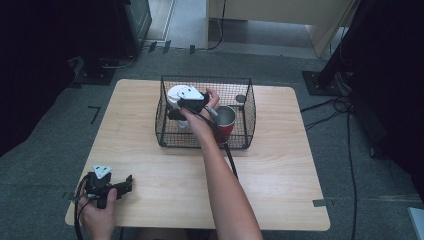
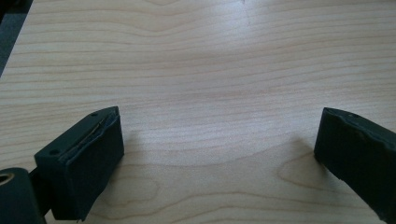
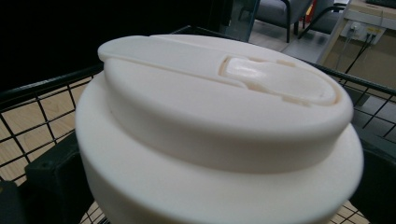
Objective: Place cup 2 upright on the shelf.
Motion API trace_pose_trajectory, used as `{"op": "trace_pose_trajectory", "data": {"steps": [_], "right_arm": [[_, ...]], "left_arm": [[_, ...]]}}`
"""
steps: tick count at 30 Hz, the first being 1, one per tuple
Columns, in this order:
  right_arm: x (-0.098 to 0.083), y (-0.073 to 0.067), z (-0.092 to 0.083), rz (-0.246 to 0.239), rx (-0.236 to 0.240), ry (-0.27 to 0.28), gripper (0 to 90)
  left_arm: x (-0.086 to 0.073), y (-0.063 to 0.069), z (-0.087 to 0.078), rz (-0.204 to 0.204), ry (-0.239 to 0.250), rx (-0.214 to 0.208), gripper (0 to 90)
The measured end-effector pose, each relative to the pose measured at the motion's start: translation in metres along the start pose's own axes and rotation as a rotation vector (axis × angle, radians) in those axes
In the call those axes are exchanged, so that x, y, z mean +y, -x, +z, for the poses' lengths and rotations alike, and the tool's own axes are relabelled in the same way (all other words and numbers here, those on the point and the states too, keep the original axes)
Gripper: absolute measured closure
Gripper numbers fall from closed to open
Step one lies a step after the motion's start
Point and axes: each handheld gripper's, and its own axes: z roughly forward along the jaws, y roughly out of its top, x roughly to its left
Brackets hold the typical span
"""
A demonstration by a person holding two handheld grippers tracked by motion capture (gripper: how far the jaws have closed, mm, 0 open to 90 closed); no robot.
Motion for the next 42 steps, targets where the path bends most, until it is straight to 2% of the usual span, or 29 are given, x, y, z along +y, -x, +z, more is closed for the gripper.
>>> {"op": "trace_pose_trajectory", "data": {"steps": [3,7,13,22,26,42], "right_arm": [[-0.001,0.001,-0.001,0.02,0.01,0.018,0.1],[-0.001,0.0,-0.002,-0.001,0.01,0.028,0.0],[0.003,0.0,-0.005,0.011,0.032,0.07,0.0],[0.006,0.001,-0.008,0.022,0.036,0.085,0.0],[0.008,0.0,-0.012,0.032,0.069,0.111,0.0],[0.013,0.004,-0.03,0.022,0.075,0.13,0.0]], "left_arm": [[0.0,0.0,0.0,0.0,0.0,0.0,2.1],[0.0,0.0,0.0,0.0,0.0,0.0,2.1],[0.0,0.0,0.0,0.001,0.0,0.0,2.1],[0.0,0.0,0.0,0.0,0.0,0.0,2.1],[0.0,0.0,0.0,0.0,0.0,0.0,2.1],[0.0,0.0,0.0,-0.002,0.002,0.0,2.1]]}}
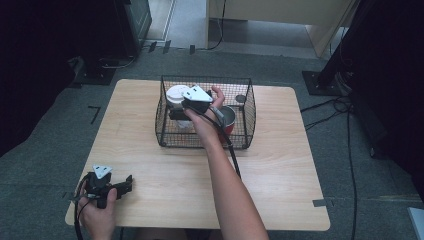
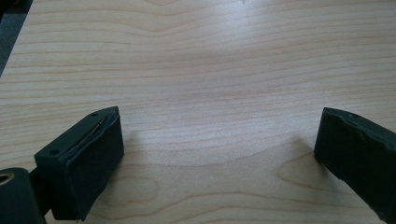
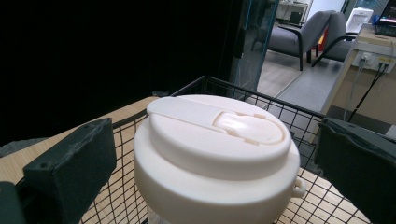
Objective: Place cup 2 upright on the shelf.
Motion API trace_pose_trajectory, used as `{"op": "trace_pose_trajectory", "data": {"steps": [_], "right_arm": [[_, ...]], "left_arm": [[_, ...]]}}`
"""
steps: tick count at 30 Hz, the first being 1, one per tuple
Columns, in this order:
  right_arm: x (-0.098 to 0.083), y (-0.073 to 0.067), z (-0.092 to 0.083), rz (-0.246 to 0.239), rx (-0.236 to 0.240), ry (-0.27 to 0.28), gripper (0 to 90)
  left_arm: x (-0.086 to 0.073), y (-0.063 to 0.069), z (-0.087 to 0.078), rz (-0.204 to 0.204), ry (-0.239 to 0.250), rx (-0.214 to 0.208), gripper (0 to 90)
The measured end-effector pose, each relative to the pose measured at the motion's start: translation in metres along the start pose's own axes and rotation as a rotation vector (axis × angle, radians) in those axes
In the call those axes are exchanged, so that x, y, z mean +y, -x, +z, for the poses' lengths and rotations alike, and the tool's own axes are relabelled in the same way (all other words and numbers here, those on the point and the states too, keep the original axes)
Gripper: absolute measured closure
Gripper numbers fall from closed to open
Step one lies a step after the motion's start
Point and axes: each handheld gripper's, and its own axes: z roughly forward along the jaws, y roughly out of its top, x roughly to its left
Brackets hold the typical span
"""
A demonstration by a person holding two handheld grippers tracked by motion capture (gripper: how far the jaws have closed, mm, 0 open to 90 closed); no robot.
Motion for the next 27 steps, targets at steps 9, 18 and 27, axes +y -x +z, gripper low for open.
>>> {"op": "trace_pose_trajectory", "data": {"steps": [9,18,27], "right_arm": [[0.004,0.006,-0.016,0.009,0.009,0.018,0.0],[0.008,0.008,-0.036,0.003,0.029,0.036,0.0],[0.005,0.015,-0.056,-0.013,0.029,0.043,0.0]], "left_arm": [[0.001,0.0,0.001,0.001,0.0,-0.002,2.1],[0.001,0.0,0.001,0.001,0.0,-0.002,2.1],[0.001,0.0,0.001,0.001,0.001,-0.001,2.1]]}}
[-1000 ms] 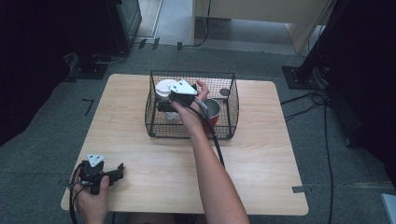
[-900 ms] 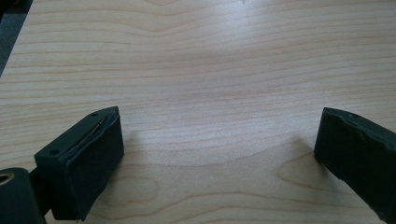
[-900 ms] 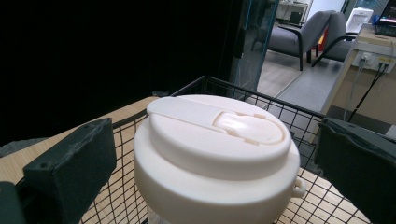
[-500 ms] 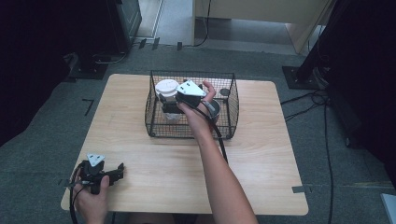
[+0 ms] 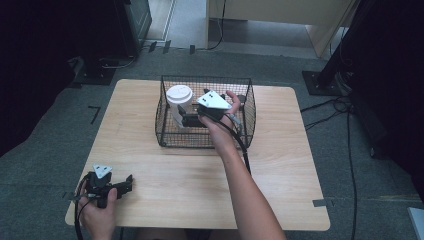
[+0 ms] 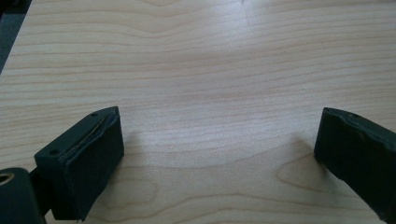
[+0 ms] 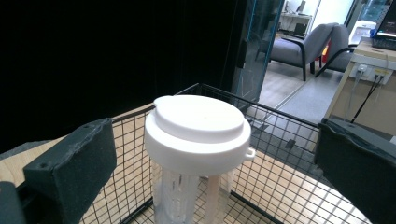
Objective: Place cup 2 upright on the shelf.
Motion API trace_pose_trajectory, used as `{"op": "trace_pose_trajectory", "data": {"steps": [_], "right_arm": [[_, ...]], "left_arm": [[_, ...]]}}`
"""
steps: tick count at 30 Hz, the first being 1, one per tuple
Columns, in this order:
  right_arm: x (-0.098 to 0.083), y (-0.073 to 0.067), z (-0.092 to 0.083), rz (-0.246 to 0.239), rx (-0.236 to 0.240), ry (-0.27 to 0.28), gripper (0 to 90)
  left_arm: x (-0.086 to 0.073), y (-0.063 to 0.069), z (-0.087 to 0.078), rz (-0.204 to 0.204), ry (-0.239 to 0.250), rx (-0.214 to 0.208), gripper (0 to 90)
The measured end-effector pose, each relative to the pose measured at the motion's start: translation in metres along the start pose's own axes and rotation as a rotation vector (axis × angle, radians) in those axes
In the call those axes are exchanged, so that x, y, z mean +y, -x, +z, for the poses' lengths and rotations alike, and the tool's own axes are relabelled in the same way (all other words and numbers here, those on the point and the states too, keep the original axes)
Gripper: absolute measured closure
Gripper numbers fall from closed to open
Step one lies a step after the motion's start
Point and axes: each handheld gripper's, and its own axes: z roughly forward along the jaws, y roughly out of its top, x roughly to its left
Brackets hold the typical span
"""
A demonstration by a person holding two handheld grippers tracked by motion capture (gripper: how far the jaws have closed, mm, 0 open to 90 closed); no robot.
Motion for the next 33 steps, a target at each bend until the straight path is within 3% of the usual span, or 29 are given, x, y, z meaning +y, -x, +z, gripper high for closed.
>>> {"op": "trace_pose_trajectory", "data": {"steps": [19,33], "right_arm": [[-0.015,0.015,-0.047,-0.011,-0.021,0.006,0.0],[-0.033,0.032,-0.086,-0.007,-0.075,0.009,0.0]], "left_arm": [[0.0,0.0,0.0,-0.002,0.001,0.0,2.1],[0.0,0.0,0.0,-0.003,0.001,0.0,2.1]]}}
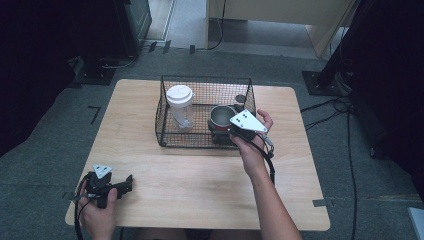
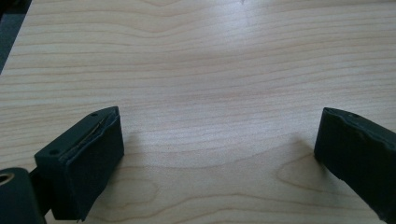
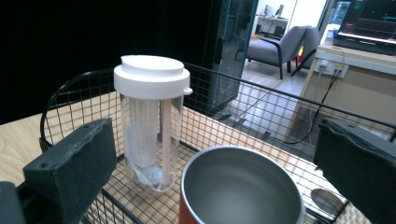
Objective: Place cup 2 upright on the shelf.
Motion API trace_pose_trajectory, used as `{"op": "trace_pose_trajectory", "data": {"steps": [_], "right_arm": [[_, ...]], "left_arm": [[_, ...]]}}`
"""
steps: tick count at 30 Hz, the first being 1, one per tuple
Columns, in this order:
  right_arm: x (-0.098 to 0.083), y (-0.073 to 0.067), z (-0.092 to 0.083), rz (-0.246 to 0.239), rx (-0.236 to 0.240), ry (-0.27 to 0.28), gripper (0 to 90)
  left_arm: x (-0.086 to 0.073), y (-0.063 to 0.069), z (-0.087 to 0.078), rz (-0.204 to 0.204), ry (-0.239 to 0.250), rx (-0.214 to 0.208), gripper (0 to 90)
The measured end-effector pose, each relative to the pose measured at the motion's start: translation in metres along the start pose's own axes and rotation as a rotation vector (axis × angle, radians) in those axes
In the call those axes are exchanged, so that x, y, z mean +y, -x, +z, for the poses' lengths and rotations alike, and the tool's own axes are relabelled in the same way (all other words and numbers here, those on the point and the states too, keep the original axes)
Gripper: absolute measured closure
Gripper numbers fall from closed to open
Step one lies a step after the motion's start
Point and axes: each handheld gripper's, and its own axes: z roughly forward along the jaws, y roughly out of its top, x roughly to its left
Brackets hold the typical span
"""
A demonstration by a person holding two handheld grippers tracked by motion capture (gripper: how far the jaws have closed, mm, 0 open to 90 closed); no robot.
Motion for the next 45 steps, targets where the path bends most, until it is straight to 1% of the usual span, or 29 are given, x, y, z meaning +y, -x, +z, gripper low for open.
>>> {"op": "trace_pose_trajectory", "data": {"steps": [4,11,16,18,22,28,30,45], "right_arm": [[-0.005,0.006,-0.012,-0.005,-0.014,-0.002,0.0],[-0.018,0.017,-0.032,0.006,-0.044,-0.008,0.0],[-0.026,0.026,-0.047,0.003,-0.067,-0.01,0.0],[-0.029,0.029,-0.053,-0.009,-0.078,-0.015,0.0],[-0.036,0.035,-0.065,-0.008,-0.098,-0.02,0.0],[-0.053,0.047,-0.081,0.02,-0.131,-0.036,0.0],[-0.059,0.051,-0.085,0.022,-0.141,-0.043,0.0],[-0.104,0.073,-0.119,0.068,-0.219,-0.112,0.0]], "left_arm": [[0.0,0.0,0.0,0.001,0.0,0.0,2.1],[0.0,0.0,0.0,0.0,0.0,0.0,2.1],[0.0,0.0,0.0,0.001,0.0,0.0,2.1],[0.0,0.0,0.0,0.0,0.0,0.0,2.1],[0.0,0.0,0.0,0.001,-0.002,-0.001,2.1],[0.0,0.0,0.0,0.003,-0.002,-0.002,2.1],[0.0,0.0,0.0,0.004,-0.002,-0.002,2.1],[0.0,0.0,0.0,0.005,0.0,-0.004,2.1]]}}
